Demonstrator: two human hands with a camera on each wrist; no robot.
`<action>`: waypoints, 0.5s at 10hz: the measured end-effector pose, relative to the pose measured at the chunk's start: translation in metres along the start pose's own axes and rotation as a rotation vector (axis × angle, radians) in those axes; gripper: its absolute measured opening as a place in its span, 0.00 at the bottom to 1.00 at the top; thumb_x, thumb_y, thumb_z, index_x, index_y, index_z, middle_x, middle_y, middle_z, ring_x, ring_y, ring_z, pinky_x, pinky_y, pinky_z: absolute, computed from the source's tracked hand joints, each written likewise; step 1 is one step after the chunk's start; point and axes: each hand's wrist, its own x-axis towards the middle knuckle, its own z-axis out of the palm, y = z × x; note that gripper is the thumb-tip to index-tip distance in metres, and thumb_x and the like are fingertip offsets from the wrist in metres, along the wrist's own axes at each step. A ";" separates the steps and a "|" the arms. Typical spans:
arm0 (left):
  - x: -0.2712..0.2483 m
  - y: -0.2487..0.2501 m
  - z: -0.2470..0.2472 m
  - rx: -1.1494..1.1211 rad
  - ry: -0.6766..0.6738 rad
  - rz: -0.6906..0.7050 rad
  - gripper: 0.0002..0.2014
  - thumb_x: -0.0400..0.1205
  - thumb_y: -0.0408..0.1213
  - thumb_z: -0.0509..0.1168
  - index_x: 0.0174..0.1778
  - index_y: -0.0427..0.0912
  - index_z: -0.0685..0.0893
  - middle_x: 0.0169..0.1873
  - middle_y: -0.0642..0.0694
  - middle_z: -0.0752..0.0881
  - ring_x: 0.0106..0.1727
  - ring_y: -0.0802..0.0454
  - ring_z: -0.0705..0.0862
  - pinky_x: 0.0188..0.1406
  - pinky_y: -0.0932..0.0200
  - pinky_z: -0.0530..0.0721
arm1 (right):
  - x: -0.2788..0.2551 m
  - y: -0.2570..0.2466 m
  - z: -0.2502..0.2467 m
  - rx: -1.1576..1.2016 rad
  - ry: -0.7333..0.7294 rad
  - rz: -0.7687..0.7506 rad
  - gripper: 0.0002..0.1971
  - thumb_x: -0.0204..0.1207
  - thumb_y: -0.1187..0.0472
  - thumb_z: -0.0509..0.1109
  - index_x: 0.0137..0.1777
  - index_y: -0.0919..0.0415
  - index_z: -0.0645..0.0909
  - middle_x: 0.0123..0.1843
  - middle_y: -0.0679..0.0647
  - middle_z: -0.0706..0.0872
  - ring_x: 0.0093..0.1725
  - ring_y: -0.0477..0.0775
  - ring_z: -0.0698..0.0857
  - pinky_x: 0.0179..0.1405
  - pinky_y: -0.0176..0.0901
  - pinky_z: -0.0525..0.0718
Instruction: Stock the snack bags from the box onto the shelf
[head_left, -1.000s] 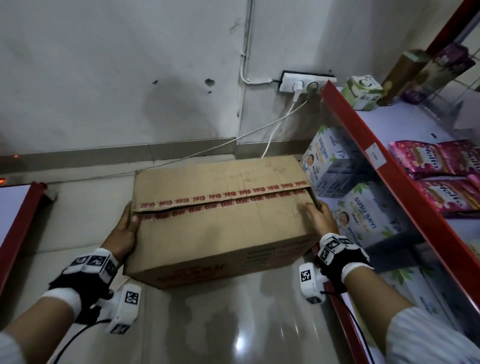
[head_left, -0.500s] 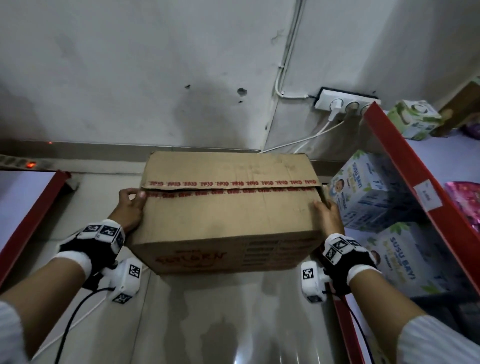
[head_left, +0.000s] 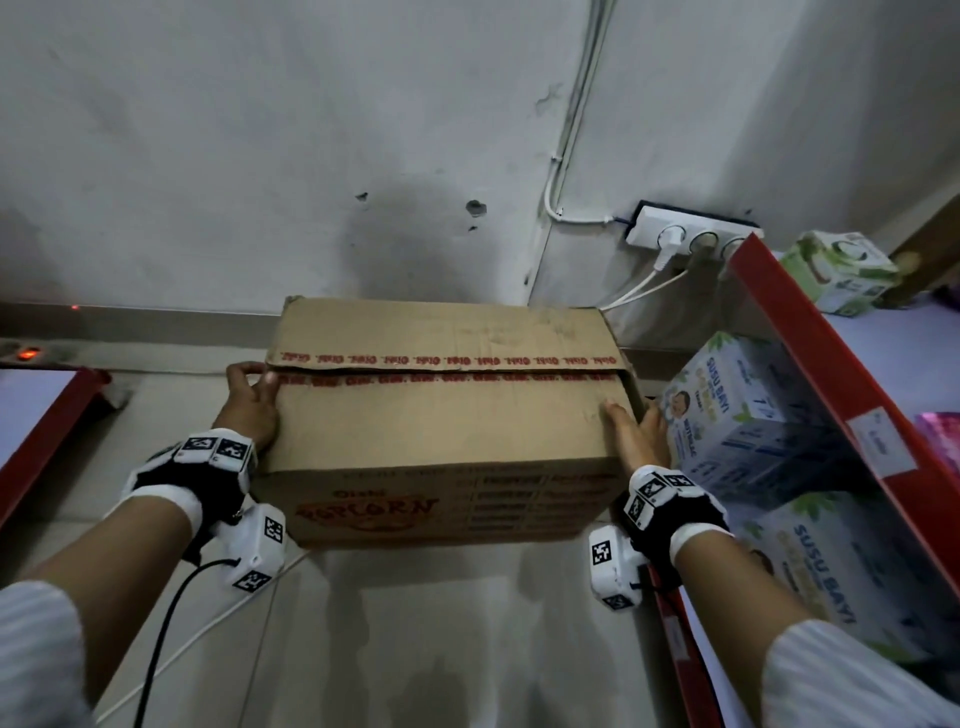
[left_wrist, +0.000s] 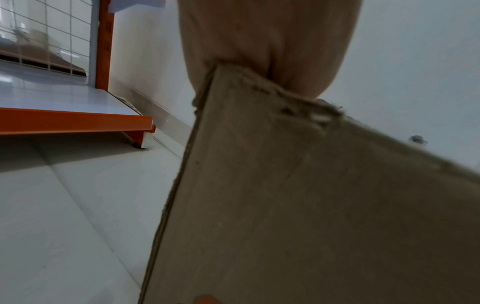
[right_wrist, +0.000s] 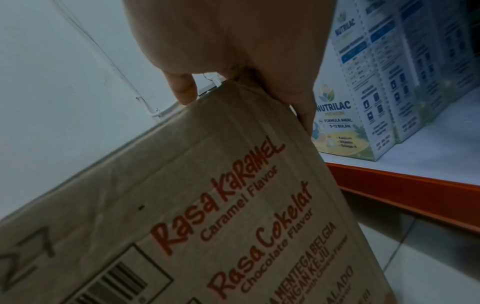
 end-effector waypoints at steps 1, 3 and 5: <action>-0.002 0.001 0.001 0.021 0.030 0.000 0.17 0.88 0.46 0.50 0.69 0.40 0.65 0.57 0.23 0.81 0.55 0.26 0.80 0.46 0.50 0.69 | -0.001 -0.001 0.002 -0.031 0.015 -0.008 0.33 0.79 0.46 0.64 0.80 0.59 0.60 0.81 0.58 0.62 0.78 0.61 0.65 0.72 0.49 0.62; -0.016 0.002 0.000 0.081 0.153 0.073 0.18 0.87 0.45 0.54 0.68 0.39 0.72 0.63 0.27 0.80 0.62 0.29 0.78 0.56 0.44 0.75 | -0.008 -0.004 -0.001 -0.163 0.012 0.025 0.34 0.83 0.45 0.55 0.83 0.59 0.51 0.85 0.59 0.52 0.83 0.64 0.53 0.79 0.57 0.51; -0.042 0.007 -0.018 0.000 0.289 0.280 0.14 0.83 0.35 0.62 0.63 0.34 0.79 0.60 0.30 0.81 0.64 0.35 0.77 0.61 0.45 0.74 | -0.034 -0.022 -0.009 -0.297 0.184 -0.409 0.24 0.78 0.61 0.64 0.75 0.62 0.70 0.74 0.65 0.72 0.75 0.65 0.63 0.74 0.53 0.60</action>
